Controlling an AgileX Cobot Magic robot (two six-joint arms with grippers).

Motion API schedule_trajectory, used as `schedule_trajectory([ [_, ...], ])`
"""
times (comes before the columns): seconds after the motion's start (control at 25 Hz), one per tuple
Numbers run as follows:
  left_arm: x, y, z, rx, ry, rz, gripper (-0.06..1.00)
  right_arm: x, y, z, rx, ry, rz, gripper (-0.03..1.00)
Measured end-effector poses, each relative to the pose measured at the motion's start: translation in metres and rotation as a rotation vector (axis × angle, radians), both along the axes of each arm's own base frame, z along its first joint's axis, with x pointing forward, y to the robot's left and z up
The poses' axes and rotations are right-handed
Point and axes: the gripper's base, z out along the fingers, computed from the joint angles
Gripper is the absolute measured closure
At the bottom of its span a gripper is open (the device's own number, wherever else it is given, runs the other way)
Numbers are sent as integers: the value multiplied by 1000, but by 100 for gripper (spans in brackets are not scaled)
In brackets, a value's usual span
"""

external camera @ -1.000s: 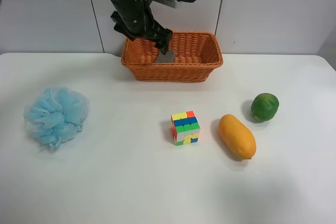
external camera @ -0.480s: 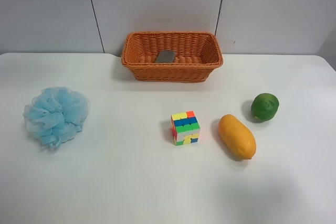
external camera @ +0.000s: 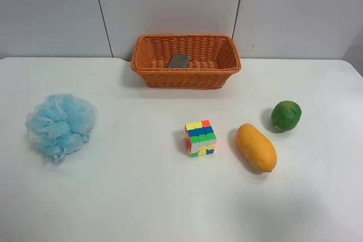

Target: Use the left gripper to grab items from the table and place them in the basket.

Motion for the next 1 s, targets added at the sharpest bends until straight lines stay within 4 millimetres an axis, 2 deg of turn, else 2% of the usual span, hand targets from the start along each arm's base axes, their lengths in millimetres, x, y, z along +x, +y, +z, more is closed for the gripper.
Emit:
schedule_trajectory([
  [0.08,-28,15,-11,-11,-39,89,-5,0,0,0,0,0,0,-3],
  [0.16,-53,22,-25,-29,-66,152,-5,0,0,0,0,0,0,-3],
  [0.28,-79,20,-46,-76,-89,211,-5,0,0,0,0,0,0,-3],
  [0.4,-95,13,-73,-139,-92,235,-5,0,0,0,0,0,0,-3],
  [0.56,-104,6,-114,-157,-106,229,-5,0,0,0,0,0,0,-3],
  [0.72,-104,1,-142,-155,-180,177,-5,0,0,0,0,0,0,-3],
  [0.84,-101,0,-152,-166,-157,163,-5,0,0,0,0,0,0,-3],
  [1.0,-101,-1,-154,-168,-152,156,-5,0,0,0,0,0,0,-3],
])
